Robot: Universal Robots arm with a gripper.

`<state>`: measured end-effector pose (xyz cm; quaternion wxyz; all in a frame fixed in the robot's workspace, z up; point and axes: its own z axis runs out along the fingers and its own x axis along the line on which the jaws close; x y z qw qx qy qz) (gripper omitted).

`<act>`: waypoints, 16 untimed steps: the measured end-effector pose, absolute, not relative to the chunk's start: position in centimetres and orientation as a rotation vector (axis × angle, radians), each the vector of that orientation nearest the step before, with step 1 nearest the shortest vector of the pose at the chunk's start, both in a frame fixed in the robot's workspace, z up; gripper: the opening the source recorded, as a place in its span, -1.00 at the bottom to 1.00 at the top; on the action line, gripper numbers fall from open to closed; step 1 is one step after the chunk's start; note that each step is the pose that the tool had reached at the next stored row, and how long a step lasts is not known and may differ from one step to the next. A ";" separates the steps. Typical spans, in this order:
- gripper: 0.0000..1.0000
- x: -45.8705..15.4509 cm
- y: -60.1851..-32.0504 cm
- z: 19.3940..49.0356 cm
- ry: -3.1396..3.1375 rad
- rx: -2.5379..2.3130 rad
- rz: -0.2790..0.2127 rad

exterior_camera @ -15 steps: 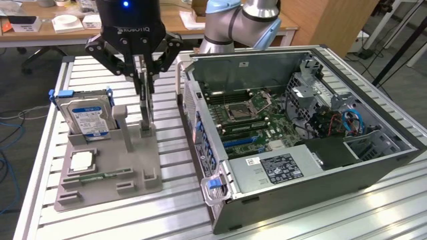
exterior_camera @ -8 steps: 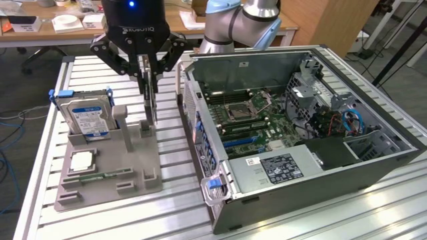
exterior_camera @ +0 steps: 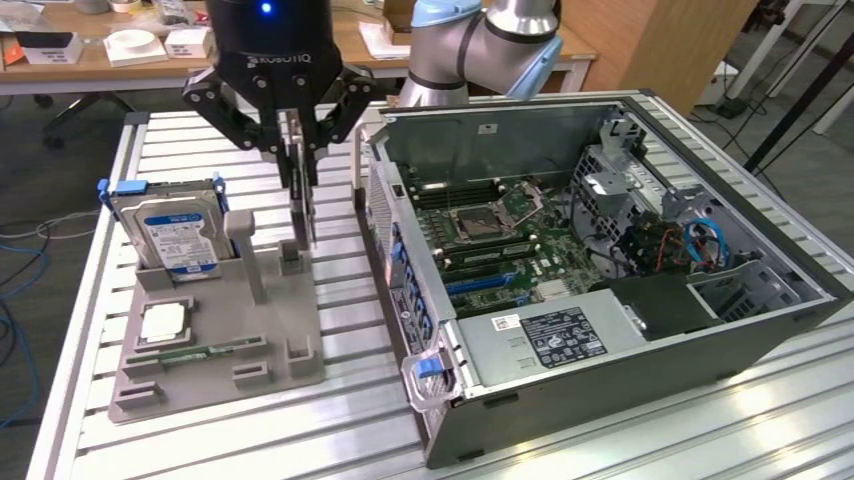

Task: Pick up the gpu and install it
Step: 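Pick up the gpu and move the gpu toward the slot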

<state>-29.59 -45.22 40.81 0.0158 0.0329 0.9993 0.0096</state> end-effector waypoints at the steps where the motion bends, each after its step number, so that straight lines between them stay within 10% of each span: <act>1: -0.47 -29.5 -45.2 40.8 3.108 0.103 0.030; 16: -0.47 -28.6 -45.2 40.8 3.108 0.103 0.030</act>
